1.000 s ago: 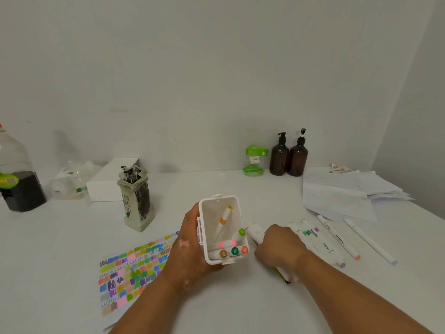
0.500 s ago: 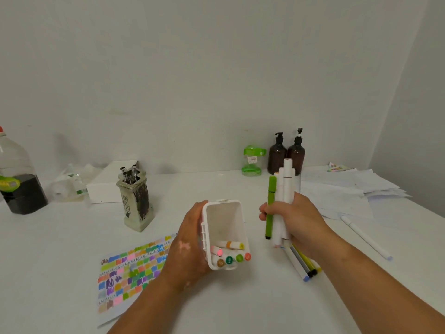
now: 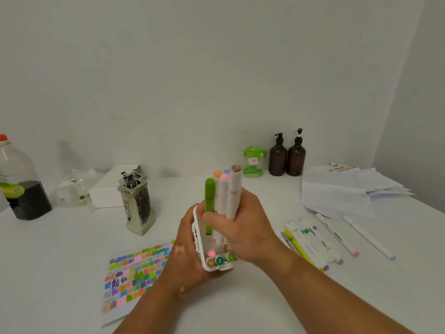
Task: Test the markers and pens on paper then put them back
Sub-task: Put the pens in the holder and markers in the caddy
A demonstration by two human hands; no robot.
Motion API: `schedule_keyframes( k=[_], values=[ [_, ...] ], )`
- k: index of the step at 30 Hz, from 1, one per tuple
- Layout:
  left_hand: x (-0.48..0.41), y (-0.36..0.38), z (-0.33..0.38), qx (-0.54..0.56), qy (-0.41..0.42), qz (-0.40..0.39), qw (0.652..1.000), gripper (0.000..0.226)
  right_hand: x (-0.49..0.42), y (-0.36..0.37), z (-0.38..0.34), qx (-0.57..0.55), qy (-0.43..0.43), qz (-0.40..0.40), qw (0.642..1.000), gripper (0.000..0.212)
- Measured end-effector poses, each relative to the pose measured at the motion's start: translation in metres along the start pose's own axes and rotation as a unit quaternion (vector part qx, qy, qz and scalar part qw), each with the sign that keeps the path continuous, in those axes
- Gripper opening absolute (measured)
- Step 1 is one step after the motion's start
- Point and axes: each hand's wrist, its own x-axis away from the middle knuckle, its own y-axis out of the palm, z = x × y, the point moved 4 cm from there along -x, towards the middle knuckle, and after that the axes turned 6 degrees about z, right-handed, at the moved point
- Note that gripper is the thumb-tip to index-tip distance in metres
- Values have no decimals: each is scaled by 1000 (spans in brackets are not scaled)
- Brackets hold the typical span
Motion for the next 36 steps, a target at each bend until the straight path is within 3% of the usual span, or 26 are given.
schedule_keyframes(
  k=[2,5,9,13,17,19,24,30,36],
  values=[
    [-1,2,-1,23,-51,-4,998,91,0,5,3,53,-22,-3,998,30],
    [5,-4,-15,-43,-59,-18,997,114,0,8,3,79,-72,-16,994,38],
    [6,-11,-24,-91,-27,-27,995,117,-2,7,5,76,-85,-34,993,37],
    [1,-5,-23,-48,11,-31,998,96,-3,1,6,81,-101,-42,991,29],
    [6,-3,-31,-20,-37,14,999,101,4,-4,2,207,-191,-11,960,22],
    [3,-5,-33,-43,-29,-9,999,107,6,-9,4,256,-208,8,944,29],
    [5,-10,-38,-1,-37,-12,999,112,14,-21,7,361,-221,-23,906,38],
    [7,-13,-20,-20,8,-12,1000,105,31,-35,11,323,-220,-22,920,28],
    [7,-6,-16,-26,17,-32,999,112,46,-46,20,377,-170,-2,911,50]
  ],
)
